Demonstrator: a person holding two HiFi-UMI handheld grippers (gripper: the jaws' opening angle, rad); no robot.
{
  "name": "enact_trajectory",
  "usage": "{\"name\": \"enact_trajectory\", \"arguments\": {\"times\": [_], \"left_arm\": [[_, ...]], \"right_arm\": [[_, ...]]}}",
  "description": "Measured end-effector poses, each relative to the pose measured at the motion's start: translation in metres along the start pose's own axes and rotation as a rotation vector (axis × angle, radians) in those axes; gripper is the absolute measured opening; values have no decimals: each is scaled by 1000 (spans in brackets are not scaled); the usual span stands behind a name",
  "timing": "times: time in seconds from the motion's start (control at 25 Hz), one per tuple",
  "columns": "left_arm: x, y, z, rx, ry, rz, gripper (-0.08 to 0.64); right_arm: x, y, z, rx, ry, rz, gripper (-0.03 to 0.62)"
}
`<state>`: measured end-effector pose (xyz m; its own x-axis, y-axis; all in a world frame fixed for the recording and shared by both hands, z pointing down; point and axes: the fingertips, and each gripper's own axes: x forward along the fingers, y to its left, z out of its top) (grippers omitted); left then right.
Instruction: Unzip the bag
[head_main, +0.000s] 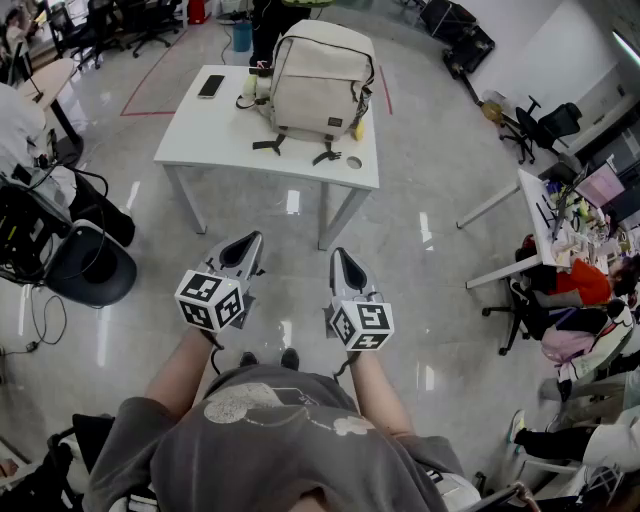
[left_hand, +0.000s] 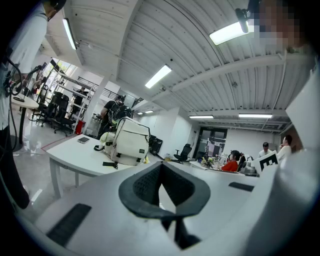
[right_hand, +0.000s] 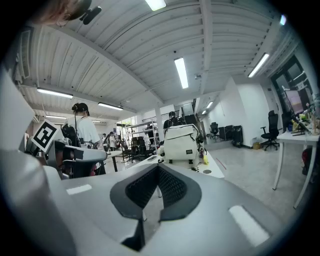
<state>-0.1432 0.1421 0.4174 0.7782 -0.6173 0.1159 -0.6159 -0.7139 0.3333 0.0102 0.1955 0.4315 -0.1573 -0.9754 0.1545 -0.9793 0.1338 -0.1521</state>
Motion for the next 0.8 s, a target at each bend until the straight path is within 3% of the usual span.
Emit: {"name": "enact_trajectory", "arguments": {"times": [0.48,0.8], "left_arm": [[-9,10,1,-23,-5,6,5],[-26,22,-1,-30,5,11,5]], "right_arm": [[5,19,-5,-12,15,19,-2],[5,28,-7,20,-14,-13,-2]]}}
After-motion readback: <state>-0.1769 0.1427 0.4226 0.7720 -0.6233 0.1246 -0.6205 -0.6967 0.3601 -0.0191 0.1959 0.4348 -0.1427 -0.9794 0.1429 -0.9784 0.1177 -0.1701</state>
